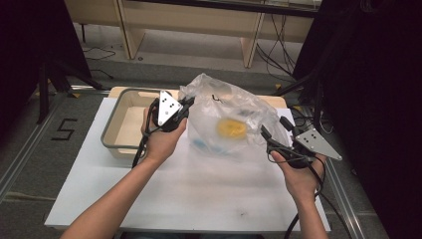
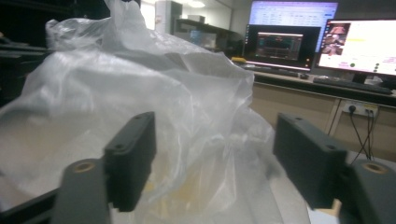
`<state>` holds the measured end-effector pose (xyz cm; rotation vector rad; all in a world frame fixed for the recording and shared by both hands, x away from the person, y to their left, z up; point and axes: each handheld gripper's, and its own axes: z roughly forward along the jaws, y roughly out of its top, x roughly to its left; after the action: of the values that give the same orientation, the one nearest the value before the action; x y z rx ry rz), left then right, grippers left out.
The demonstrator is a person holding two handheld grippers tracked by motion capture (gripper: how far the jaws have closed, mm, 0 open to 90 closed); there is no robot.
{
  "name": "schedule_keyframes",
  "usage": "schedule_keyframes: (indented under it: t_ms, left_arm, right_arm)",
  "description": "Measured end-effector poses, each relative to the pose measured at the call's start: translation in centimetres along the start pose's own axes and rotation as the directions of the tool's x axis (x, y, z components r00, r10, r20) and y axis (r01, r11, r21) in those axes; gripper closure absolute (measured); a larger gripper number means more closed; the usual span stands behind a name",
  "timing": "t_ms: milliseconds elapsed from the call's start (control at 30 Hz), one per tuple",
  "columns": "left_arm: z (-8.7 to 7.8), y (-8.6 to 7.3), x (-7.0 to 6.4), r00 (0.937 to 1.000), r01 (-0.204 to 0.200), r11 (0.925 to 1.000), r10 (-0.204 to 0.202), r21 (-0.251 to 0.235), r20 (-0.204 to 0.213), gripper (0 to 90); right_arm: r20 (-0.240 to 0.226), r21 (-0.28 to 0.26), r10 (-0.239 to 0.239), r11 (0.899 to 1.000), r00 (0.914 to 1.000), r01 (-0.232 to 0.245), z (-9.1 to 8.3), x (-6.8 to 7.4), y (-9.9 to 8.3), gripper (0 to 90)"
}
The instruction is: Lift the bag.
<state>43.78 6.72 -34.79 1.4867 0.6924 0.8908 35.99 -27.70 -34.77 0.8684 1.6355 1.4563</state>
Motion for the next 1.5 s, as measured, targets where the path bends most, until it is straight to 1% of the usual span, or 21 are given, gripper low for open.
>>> schedule_keyframes:
  t_ms: [133,233,333,400,567,600,700,733,767,833,867,967,1000,1067,1133,1167,1233,1333,1367,1433,1500]
  left_arm:
    - [0.1,-0.1,0.2,1.0,-0.004,0.9999,0.004,0.01,-0.006,88.5]
    - [0.3,-0.2,0.3,1.0,-0.001,0.9999,0.001,0.015,-0.007,88.5]
    - [0.4,-0.3,0.3,0.9999,-0.001,0.9998,0.001,0.018,-0.01,88.5]
    - [0.4,-0.3,0.4,0.9999,0.0,0.9998,0.0,0.019,-0.012,88.5]
    - [0.4,-0.3,0.5,0.9999,-0.004,0.9998,0.004,0.02,-0.012,88.5]
    - [0.4,-0.3,0.5,0.9999,-0.005,0.9998,0.005,0.021,-0.012,88.6]
    - [0.4,-0.3,0.4,0.9999,0.0,0.9998,0.0,0.021,-0.011,88.5]
    - [0.4,-0.3,0.4,0.9999,0.001,0.9998,-0.001,0.02,-0.011,88.5]
    - [0.5,-0.3,0.4,0.9999,0.0,0.9998,0.0,0.019,-0.011,88.5]
    - [0.5,-0.3,0.4,1.0,-0.002,0.9998,0.003,0.021,-0.007,88.5]
    - [0.5,-0.2,0.4,1.0,-0.005,0.9998,0.005,0.021,-0.008,88.5]
    - [0.6,-0.2,0.4,0.9999,-0.005,0.9998,0.005,0.018,-0.01,88.5]
    - [0.6,-0.1,0.3,0.9999,-0.005,0.9998,0.005,0.017,-0.01,88.5]
    - [0.6,-0.1,0.3,0.9999,-0.005,0.9999,0.005,0.013,-0.01,88.5]
    - [0.7,-0.1,0.3,1.0,-0.007,0.9999,0.007,0.013,-0.007,88.0]
    - [0.8,-0.1,0.3,1.0,-0.008,0.9998,0.008,0.016,-0.002,87.1]
    - [1.0,-0.2,0.2,0.9999,-0.011,0.9998,0.011,0.019,0.0,77.9]
    - [1.1,-0.3,0.1,0.9999,-0.011,0.9996,0.011,0.025,-0.005,60.1]
    - [1.1,-0.3,0.0,0.9998,-0.005,0.9996,0.005,0.029,-0.017,55.4]
    - [1.0,-0.2,-0.2,0.9986,-0.002,0.9995,0.004,0.033,-0.052,40.4]
    - [0.8,-0.1,-0.3,0.9987,-0.006,0.9996,0.008,0.028,-0.051,36.9]
  right_arm:
    - [-0.045,0.013,-0.023,1.0,0.9987,0.024,-0.5,0.0,-0.2,18.5]
    - [-0.09,0.026,-0.036,0.999,0.9953,0.039,-0.7,0.3,-0.4,16.3]
    - [-0.124,0.047,-0.066,0.996,0.9901,0.072,-0.8,0.7,-0.6,13.9]
    - [-0.123,0.078,-0.091,0.992,0.9882,0.101,-0.7,0.8,-0.9,10.5]
    - [-0.122,0.129,-0.137,0.98,0.983,0.153,-0.5,1.0,-1.5,9.3]
    - [-0.111,0.144,-0.153,0.975,0.982,0.168,-0.4,1.1,-1.6,10.8]
    - [-0.04,0.173,-0.184,0.967,0.9821,0.188,-0.2,1.1,-1.9,23.0]
    - [-0.008,0.192,-0.201,0.961,0.9795,0.199,-0.1,1.0,-2.0,29.5]
    - [0.031,0.204,-0.227,0.955,0.9733,0.217,0.0,0.9,-2.2,35.9]
    - [0.072,0.219,-0.252,0.948,0.965,0.232,0.1,0.8,-2.3,51.7]
    - [0.098,0.22,-0.26,0.947,0.9607,0.234,0.2,0.8,-2.3,58.5]
    - [0.121,0.209,-0.224,0.958,0.9671,0.195,0.4,0.4,-2.0,78.8]
    - [0.124,0.199,-0.204,0.964,0.9711,0.177,0.4,0.2,-2.0,81.9]
    - [0.136,0.19,-0.178,0.97,0.9745,0.151,0.6,-0.1,-1.8,87.3]
    - [0.142,0.161,-0.131,0.981,0.9812,0.108,0.8,-0.4,-1.5,88.9]
    - [0.147,0.15,-0.115,0.984,0.9824,0.093,0.9,-0.5,-1.5,89.2]
    - [0.16,0.137,-0.101,0.987,0.9819,0.079,1.0,-0.7,-1.3,89.5]
    - [0.188,0.12,-0.07,0.992,0.9796,0.048,1.4,-0.9,-1.3,89.6]
    - [0.195,0.114,-0.061,0.993,0.9789,0.04,1.5,-1.0,-1.3,89.7]
    - [0.207,0.108,-0.051,0.994,0.9769,0.029,1.7,-1.1,-1.4,89.7]
    - [0.214,0.107,-0.044,0.994,0.9758,0.022,1.8,-1.1,-1.4,89.8]
